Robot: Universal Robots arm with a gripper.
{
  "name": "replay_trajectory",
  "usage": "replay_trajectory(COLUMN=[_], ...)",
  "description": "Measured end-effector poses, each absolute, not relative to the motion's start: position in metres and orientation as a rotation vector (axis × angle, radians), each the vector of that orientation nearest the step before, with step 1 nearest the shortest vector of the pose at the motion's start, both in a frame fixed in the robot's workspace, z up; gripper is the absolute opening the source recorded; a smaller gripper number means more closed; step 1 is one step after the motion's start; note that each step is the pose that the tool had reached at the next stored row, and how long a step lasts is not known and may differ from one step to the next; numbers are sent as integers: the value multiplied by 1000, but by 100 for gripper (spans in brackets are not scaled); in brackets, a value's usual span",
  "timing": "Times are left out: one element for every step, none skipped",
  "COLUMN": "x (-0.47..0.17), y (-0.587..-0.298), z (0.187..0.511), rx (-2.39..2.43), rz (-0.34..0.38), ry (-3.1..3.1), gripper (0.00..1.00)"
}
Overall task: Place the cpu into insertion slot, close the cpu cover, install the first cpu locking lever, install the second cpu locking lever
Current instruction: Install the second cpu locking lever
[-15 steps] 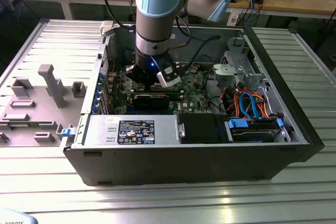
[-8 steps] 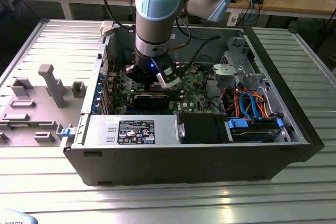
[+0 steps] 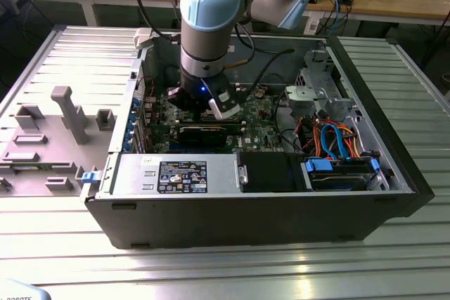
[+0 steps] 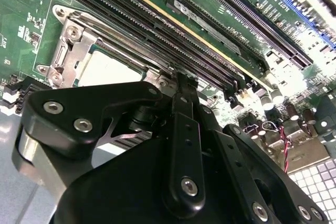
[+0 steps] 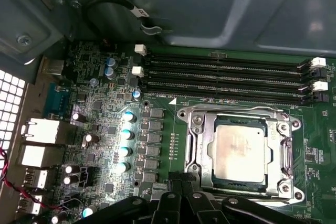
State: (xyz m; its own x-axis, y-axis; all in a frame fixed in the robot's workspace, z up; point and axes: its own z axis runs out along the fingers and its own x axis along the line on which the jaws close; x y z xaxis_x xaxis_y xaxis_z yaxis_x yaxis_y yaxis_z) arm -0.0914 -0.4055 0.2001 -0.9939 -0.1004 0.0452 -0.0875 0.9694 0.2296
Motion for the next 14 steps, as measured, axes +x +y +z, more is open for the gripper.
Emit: replay_trajectory(x=[-92, -92, -92, -93, -93, -93, -93, -93, -93, -93, -93, -93, -93, -93], y=[-405, -405, -405, -404, -404, -404, -403, -403, -403, -403, -402, -402, -402, -402], z=[200, 200, 200, 200, 200, 200, 200, 200, 200, 200, 200, 200, 200, 200], rx=[146, 146, 146, 146, 146, 146, 146, 147, 147, 146, 146, 146, 146, 146], rz=[-353, -353, -353, -353, -352, -352, -353, -353, -353, -353, -353, -353, -352, -352], ry=[-3061, -3061, -3061, -3061, -3061, -3061, -3061, -3061, -3061, -3061, -3061, -3061, -3061, -3061], gripper=[11, 11, 11, 11, 11, 11, 11, 11, 11, 11, 11, 11, 11, 11])
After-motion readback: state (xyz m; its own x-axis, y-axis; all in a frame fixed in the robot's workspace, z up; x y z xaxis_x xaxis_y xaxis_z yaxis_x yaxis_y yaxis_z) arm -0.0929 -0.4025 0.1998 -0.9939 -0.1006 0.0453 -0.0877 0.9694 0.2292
